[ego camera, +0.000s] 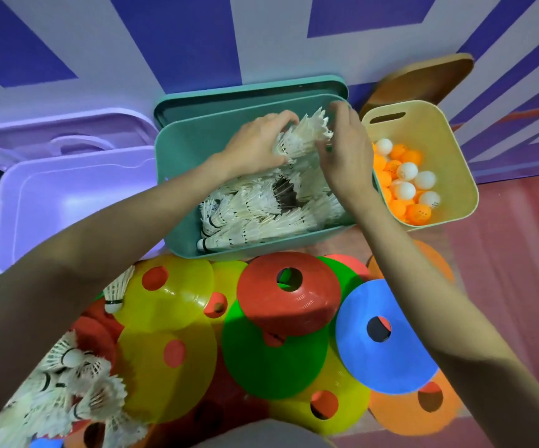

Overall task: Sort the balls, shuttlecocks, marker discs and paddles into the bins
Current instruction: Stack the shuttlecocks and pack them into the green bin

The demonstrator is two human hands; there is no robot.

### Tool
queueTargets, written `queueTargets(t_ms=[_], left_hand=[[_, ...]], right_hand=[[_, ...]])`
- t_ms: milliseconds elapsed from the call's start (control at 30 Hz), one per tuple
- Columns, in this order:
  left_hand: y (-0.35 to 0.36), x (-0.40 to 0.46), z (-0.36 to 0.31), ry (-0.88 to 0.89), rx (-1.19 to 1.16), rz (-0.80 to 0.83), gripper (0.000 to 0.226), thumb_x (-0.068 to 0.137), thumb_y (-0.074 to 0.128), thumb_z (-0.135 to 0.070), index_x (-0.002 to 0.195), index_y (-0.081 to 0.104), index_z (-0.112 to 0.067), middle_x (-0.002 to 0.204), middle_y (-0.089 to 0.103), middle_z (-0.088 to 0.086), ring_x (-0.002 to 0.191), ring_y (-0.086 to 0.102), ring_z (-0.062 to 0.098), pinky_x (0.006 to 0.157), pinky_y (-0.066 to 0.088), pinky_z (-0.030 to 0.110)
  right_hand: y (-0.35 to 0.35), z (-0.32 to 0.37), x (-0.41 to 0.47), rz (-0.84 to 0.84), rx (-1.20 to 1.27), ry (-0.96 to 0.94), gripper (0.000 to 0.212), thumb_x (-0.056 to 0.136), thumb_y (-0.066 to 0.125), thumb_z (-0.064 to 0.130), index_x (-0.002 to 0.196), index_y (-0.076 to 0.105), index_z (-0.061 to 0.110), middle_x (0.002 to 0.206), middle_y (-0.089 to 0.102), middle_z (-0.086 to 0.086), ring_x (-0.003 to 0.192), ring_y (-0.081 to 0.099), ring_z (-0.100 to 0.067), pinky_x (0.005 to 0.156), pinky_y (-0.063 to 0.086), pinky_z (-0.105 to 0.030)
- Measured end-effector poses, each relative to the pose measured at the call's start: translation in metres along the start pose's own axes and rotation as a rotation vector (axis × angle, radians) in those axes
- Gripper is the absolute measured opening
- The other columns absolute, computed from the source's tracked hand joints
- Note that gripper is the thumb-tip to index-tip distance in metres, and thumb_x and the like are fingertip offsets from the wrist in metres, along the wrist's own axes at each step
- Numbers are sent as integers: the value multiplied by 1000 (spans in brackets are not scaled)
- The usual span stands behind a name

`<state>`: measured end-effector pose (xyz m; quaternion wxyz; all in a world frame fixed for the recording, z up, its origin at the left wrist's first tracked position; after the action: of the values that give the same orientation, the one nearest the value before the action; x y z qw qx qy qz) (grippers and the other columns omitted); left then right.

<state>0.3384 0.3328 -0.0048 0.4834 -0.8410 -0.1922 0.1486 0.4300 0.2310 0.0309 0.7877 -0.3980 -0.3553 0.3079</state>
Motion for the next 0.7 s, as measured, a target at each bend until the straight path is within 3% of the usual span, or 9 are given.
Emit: queueTargets(t_ms=[100,200,300,467,700], left_hand=[[4,-2,10,-16,42,18,61,81,74,-23,134,44,-18,130,55,5,115,53,20,90,42,30],[7,-5,12,-15,65,39,62,82,74,-27,136,46,-18,130,55,5,116,53,21,94,42,34],[7,-9,9,-4,98,38,62,85,71,-28,140,44,-17,135,51,7,121,50,22,97,40,35],[-13,-33,10,-30,90,-45,52,90,64,-27,137,47,-16,136,52,7,124,48,23,101,39,37],[-71,-140,18,-26,47,-263,40,90,61,-23,128,55,-10,128,57,9,120,51,26,103,39,39]], right_hand=[[12,2,-3,79,-119,-26,30,85,53,-3,114,54,5,108,54,-15,91,55,-37,63,33,-34],[21,0,-6,152,-189,-16,20,90,49,4,109,54,3,107,53,-16,94,55,-37,67,39,-38],[29,0,-9,249,-188,-25,26,89,49,5,115,51,2,112,50,-18,103,51,-38,78,46,-42],[23,16,-19,276,-229,-76,32,86,52,7,117,50,1,116,49,-21,105,47,-39,88,39,-44],[7,88,-74,309,26,-242,41,88,59,15,123,51,-5,118,50,-24,108,48,-42,96,40,-45]])
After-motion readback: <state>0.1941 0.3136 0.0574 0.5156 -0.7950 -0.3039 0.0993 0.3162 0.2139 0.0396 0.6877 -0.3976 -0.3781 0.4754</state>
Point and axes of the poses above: each hand's wrist, its own x-axis towards the middle knuckle, its own y-axis out of the palm, z = x × y, the point moved 9 cm from there along x, towards the middle knuckle
